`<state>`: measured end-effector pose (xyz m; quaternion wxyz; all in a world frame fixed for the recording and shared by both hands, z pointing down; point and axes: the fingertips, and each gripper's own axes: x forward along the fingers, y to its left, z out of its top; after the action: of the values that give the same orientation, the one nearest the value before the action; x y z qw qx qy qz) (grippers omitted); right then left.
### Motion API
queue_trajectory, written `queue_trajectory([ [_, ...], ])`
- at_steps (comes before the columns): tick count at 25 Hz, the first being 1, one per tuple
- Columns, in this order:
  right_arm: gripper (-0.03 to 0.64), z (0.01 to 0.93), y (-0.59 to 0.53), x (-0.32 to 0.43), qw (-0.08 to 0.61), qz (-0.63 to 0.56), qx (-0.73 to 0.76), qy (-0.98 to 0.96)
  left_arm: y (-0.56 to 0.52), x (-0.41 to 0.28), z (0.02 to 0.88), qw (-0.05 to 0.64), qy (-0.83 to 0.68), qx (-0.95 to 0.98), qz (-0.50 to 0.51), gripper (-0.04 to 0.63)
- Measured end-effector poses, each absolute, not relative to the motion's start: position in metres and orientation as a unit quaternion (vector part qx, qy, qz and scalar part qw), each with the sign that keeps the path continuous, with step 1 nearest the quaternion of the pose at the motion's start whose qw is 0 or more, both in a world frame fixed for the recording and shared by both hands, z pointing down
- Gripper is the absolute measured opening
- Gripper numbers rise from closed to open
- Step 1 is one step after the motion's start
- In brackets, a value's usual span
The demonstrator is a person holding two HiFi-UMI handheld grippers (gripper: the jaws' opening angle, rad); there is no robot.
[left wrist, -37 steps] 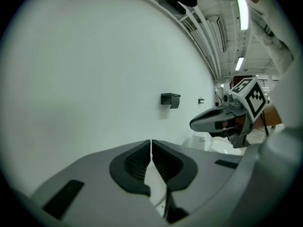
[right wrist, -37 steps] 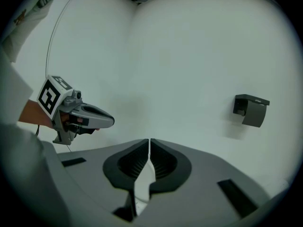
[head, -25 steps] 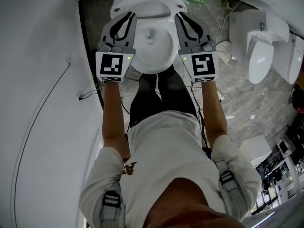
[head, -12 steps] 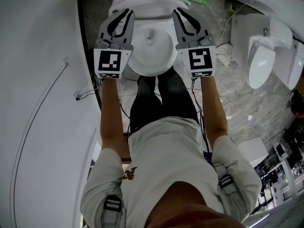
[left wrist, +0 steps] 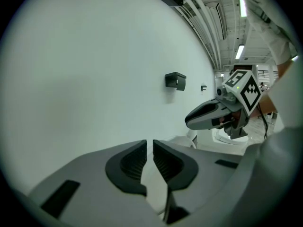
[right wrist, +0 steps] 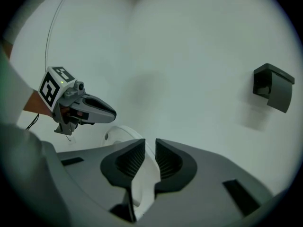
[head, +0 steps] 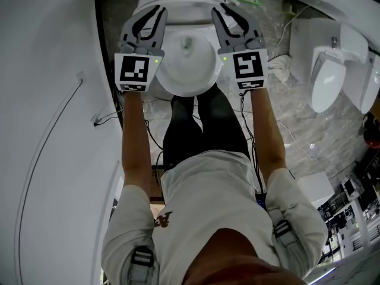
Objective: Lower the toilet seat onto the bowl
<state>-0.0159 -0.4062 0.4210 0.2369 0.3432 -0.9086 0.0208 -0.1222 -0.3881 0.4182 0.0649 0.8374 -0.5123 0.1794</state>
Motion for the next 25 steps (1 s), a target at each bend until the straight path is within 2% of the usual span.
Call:
queue_trajectory([
  [15, 0.147, 0.446, -0.415, -0.027, 0.257, 0.006, 0.325, -0.91, -0.405, -0.119, 0.445, 0.06, -0.49, 0.843, 0.213, 0.135],
  [25, 0.153, 0.464, -0.419, -0.03, 0.274, 0.008, 0.321, -0.906, -0.407, -0.121, 0.454, 0.066, -0.496, 0.839, 0.211, 0.143],
])
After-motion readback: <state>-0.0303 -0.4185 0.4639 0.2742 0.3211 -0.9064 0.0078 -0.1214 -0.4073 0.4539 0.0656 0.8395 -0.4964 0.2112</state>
